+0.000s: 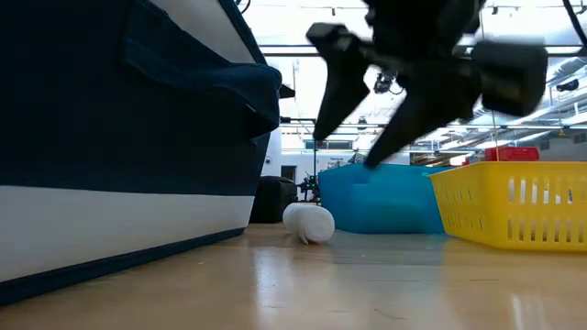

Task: Pick & place medical supplies in basket/bin
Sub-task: Put the white gauze into the yellow bin

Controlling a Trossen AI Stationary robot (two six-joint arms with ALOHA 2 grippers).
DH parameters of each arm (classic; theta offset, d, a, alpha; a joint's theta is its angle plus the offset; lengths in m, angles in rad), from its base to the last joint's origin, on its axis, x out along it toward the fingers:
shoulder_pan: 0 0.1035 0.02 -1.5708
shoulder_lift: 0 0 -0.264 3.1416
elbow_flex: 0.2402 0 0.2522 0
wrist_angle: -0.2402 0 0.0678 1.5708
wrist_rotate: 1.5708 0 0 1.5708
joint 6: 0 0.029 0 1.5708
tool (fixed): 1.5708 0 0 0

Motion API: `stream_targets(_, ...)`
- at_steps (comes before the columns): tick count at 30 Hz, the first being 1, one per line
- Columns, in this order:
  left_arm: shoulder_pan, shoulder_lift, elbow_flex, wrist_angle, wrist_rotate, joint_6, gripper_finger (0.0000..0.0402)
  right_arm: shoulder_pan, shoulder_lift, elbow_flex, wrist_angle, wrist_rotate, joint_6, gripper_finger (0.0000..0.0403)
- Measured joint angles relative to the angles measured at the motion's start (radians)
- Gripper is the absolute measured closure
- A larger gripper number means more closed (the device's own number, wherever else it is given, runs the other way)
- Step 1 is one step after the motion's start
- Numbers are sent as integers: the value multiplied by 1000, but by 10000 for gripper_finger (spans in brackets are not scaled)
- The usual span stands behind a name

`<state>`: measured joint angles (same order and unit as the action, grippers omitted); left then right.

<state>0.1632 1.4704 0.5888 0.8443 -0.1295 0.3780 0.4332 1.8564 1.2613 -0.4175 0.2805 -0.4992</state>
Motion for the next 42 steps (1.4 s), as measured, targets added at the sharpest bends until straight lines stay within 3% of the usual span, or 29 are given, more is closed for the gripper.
stream_targets(9,0,0,0,-5,0,5,402,-29,74,0,28,22,-124,135)
stream_targets(19,0,0,0,5,0,8,402,-80,112,1,68,-77,-195,148)
stream_targets(34,0,0,0,5,0,12,402,-79,150,1,130,-100,-276,161)
stream_targets(38,0,0,0,5,0,14,402,-73,150,1,129,-102,-276,188)
stream_targets(42,0,0,0,5,0,14,402,-65,150,1,120,-109,-282,252)
